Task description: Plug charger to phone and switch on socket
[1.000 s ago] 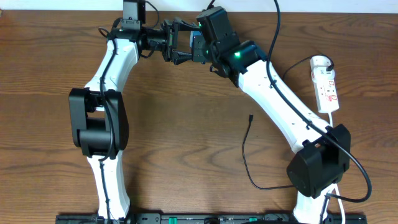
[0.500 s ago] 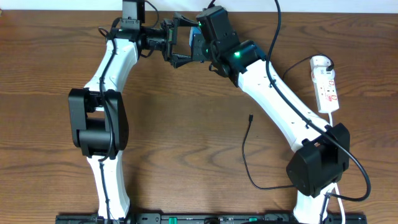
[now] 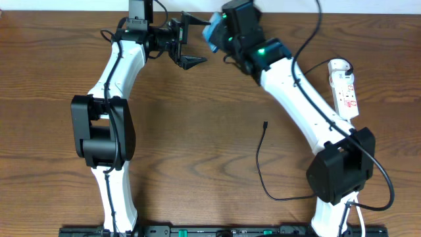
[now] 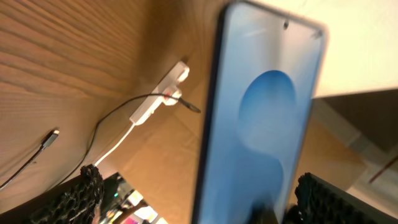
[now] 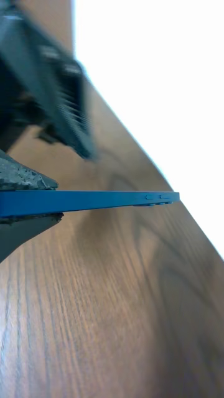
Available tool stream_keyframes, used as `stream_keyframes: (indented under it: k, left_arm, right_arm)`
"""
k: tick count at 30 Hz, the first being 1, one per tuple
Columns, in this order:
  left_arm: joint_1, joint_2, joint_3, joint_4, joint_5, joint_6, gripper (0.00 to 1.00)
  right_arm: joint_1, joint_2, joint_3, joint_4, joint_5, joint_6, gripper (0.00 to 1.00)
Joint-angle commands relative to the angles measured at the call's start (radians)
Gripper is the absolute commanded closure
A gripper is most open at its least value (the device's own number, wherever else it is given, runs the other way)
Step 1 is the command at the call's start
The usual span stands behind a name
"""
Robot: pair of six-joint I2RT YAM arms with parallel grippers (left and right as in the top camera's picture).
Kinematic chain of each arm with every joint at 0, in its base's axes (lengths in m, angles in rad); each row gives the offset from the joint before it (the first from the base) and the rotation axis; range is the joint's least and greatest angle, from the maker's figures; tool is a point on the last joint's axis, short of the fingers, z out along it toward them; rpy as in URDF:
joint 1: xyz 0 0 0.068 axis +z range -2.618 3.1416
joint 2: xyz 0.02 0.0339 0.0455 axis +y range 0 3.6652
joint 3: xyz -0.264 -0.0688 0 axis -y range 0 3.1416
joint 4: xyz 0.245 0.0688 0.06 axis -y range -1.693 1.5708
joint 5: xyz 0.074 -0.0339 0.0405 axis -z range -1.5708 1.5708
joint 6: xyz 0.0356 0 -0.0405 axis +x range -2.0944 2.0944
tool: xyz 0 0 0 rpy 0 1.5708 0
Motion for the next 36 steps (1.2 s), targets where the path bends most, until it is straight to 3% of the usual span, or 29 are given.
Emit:
stream_keyframes:
  k: [1,6,12,19,27,36]
  left_arm:
    - [0.005,-0.021,0.005,-0.002,-0.076,-0.063,0.0]
    - [0.005,-0.021,0.005,0.005,-0.081,-0.136,0.0]
    - [0.005,-0.021,0.005,0.069,-0.106,-0.142,0.0]
    - [0.005,-0.021,0.005,0.069,-0.056,-0.156,0.01]
    - [0.005,-0.021,0.005,0.099,-0.042,-0.16,0.19]
    - [0.005,-0.021,0.005,0.138,0.004,-0.189,0.19]
  right_arm:
    - [-0.03,-0.012,0.019,0.01,0.04,0.266,0.99]
    - [-0.035,-0.012,0.019,0.009,0.034,0.383,0.99]
    - [-0.033,-0.012,0.019,0.011,-0.05,0.486,0.99]
    - [-0.034,-0.012,0.018,0.01,-0.053,0.486,0.99]
    - [-0.036,-0.012,0.019,0.011,-0.183,0.487,0.99]
    - [-0.037,-0.012,0.019,0.014,-0.207,0.487,0.99]
